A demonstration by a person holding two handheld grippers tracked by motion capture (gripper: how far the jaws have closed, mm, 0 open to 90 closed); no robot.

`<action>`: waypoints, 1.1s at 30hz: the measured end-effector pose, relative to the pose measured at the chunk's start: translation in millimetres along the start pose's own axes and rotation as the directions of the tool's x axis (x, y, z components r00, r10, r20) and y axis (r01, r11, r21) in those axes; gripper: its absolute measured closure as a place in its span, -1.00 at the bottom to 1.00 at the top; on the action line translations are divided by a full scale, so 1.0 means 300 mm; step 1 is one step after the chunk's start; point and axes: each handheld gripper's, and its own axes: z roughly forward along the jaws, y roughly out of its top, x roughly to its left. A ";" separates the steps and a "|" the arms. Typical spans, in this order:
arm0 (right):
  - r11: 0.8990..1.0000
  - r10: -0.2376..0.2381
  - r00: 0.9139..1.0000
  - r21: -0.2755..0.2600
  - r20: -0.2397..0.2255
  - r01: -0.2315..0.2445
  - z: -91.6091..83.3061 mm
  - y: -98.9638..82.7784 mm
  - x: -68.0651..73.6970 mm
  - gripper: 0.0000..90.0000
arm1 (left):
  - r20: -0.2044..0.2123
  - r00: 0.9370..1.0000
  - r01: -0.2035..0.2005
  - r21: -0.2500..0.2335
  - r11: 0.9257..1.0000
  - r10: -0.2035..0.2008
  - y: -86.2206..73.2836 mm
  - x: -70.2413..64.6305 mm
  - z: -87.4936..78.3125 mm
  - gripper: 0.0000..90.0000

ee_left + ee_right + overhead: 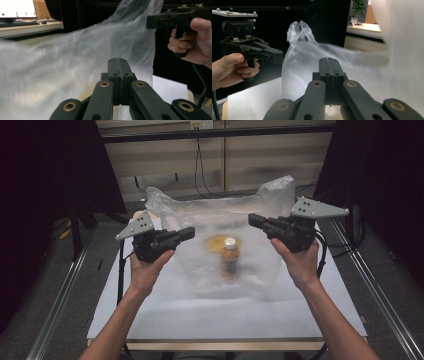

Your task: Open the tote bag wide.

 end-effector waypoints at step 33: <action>0.986 0.058 0.978 0.140 0.202 -0.087 0.193 0.005 -0.129 1.00 | -0.084 0.995 0.057 0.141 0.988 -0.045 0.031 0.147 0.189 1.00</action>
